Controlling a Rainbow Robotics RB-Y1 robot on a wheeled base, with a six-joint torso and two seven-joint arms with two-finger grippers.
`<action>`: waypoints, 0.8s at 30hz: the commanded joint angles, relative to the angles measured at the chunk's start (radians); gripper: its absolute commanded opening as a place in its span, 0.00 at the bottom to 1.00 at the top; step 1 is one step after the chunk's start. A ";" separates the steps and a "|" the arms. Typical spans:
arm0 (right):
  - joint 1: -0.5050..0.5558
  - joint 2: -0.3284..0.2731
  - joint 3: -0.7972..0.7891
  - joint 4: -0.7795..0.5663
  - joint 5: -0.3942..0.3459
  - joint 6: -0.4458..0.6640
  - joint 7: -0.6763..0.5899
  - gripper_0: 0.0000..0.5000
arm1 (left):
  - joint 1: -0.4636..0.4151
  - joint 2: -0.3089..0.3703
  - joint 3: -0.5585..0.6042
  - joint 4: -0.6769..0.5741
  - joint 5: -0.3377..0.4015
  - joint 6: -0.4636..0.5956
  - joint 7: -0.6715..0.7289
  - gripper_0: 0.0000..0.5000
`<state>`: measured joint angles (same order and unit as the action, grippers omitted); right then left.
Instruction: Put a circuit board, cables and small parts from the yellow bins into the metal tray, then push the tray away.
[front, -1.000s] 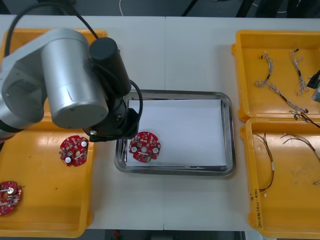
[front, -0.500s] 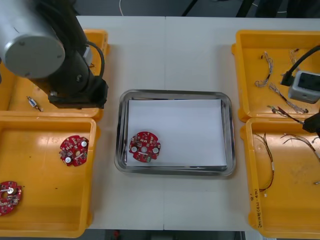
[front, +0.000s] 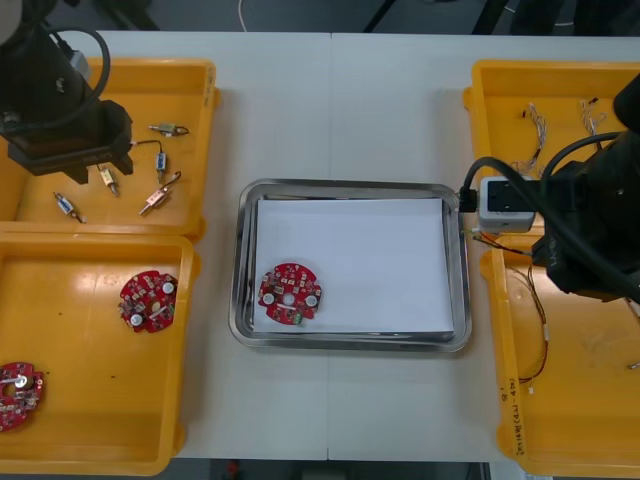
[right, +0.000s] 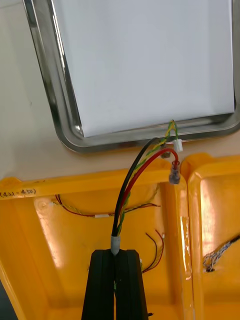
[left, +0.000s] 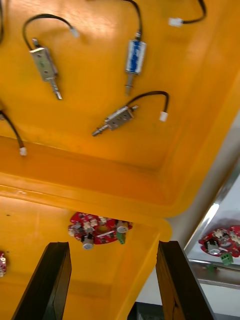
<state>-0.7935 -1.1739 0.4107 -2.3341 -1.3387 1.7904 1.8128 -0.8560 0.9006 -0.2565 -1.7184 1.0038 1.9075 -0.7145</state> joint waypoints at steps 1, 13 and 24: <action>-0.130 0.108 0.109 0.047 0.030 0.011 -0.046 0.00 | -0.038 0.072 0.085 0.074 0.003 0.012 -0.134 1.00; -0.184 0.283 0.194 0.157 0.128 0.012 -0.039 0.00 | -0.047 0.086 0.141 0.275 -0.022 0.012 -0.312 1.00; -0.190 0.402 0.341 0.236 0.291 0.014 -0.050 0.00 | -0.095 0.050 0.184 0.459 -0.063 0.012 -0.405 1.00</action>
<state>-0.9435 -0.8163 0.7076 -2.1218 -1.0714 1.7981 1.7952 -0.8787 0.9395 -0.1022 -1.2830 0.9623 1.9110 -1.0478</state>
